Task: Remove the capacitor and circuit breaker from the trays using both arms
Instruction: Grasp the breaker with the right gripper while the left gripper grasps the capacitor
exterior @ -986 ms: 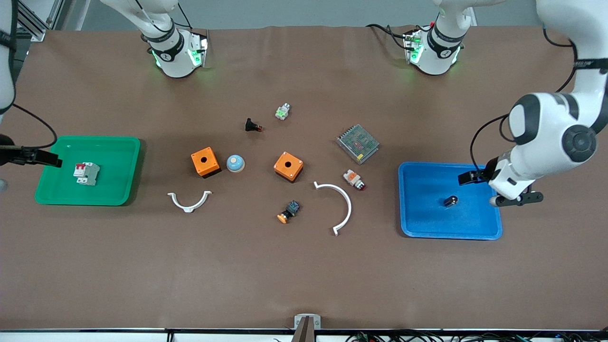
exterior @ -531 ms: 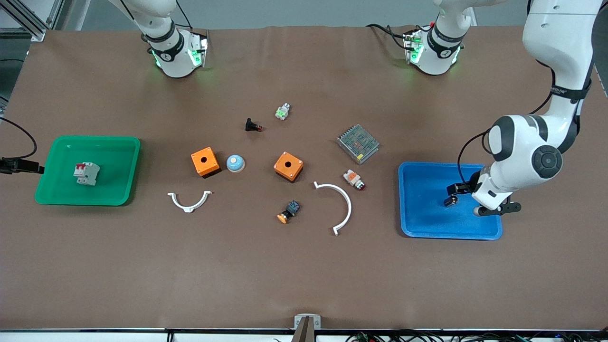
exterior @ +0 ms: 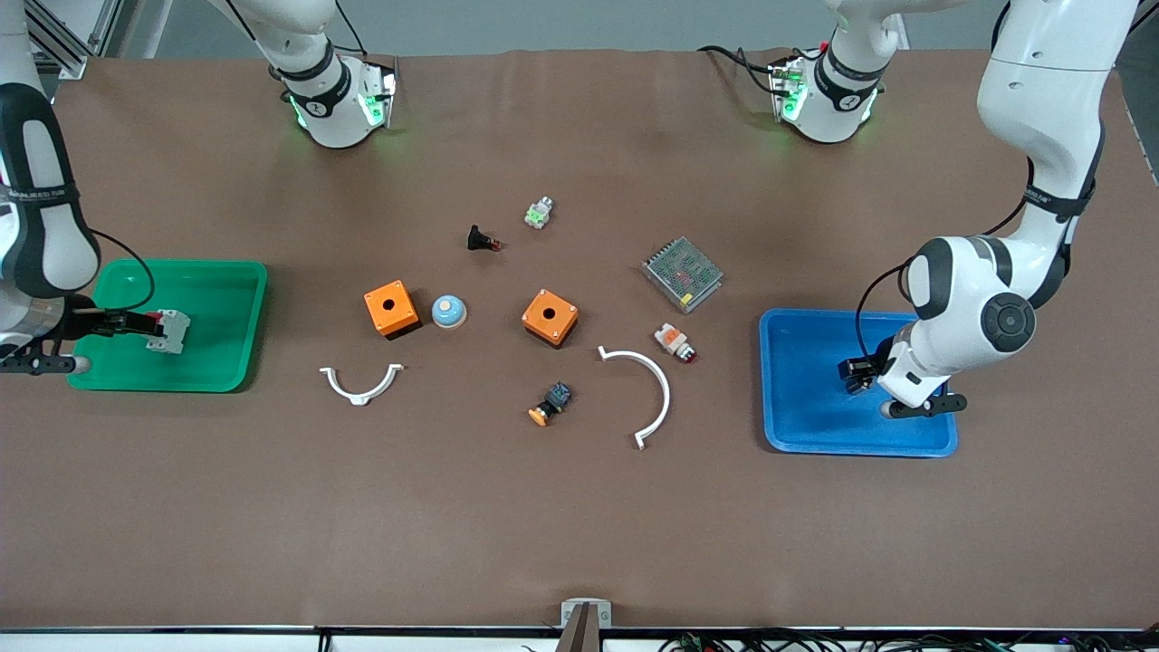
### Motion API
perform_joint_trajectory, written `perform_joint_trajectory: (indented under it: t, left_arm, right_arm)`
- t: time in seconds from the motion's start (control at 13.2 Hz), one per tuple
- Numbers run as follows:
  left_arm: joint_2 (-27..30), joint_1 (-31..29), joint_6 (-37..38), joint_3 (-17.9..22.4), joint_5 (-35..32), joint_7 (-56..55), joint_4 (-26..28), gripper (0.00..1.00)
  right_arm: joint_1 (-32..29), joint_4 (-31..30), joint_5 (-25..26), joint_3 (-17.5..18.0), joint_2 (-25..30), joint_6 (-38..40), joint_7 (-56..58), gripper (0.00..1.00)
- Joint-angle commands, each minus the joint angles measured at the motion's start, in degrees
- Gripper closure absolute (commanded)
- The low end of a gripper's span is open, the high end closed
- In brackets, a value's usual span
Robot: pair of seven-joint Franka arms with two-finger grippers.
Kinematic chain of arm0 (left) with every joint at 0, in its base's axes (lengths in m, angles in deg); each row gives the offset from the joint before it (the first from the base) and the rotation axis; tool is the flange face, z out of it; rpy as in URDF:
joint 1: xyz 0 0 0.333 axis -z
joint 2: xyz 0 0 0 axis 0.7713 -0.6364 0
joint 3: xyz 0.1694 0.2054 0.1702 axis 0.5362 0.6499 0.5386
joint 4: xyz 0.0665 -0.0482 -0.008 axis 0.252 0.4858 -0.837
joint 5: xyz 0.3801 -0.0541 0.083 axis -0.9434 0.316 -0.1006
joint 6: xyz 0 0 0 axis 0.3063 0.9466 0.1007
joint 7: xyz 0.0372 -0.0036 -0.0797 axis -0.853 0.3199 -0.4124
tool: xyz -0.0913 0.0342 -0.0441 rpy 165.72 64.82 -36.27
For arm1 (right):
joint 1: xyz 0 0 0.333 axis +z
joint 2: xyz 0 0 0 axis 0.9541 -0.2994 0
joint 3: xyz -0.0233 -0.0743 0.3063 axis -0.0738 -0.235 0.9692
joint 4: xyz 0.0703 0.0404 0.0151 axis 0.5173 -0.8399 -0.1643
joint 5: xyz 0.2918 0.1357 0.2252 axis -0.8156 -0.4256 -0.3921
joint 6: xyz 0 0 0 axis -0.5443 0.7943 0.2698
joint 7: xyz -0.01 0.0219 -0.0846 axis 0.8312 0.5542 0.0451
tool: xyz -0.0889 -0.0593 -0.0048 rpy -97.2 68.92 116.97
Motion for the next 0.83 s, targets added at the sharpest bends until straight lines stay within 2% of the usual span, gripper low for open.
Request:
perform_joint_trajectory:
  t: [0.0, 0.38, 0.46, 0.53, 0.61, 0.76]
  left_arm:
    - [-0.55, 0.01, -0.28, -0.15, 0.92, -0.52, -1.33, 0.4]
    - [-2.4, -0.08, -0.28, -0.06, 0.66, -0.52, -3.27, 0.44]
    - [-2.84, -0.16, -0.28, -0.06, 0.66, -0.52, -3.53, 0.45]
    - [-2.93, -0.25, -0.28, -0.06, 0.57, -0.43, -3.8, 0.49]
    - [-2.93, -0.25, -0.28, -0.06, 0.57, -0.43, -3.8, 0.56]
    - [-2.84, -0.25, -0.28, -0.06, 0.57, -0.43, -3.89, 0.89]
  right_arm:
    - [-1.5, -2.97, -1.23, 0.64, 2.06, -1.67, 0.64, 0.01]
    - [-2.2, -6.03, -1.23, 0.64, 1.63, -5.61, 0.64, 0.03]
    - [-2.12, -6.83, -1.23, 0.64, 1.63, -6.84, 0.56, 0.06]
    - [-2.12, -7.09, -1.23, 0.64, 1.54, -7.2, 0.64, 0.13]
    - [-2.03, -7.36, -1.23, 0.64, 1.54, -7.12, 0.64, 0.23]
    - [-2.03, -7.36, -1.23, 0.64, 1.54, -7.03, 0.64, 0.43]
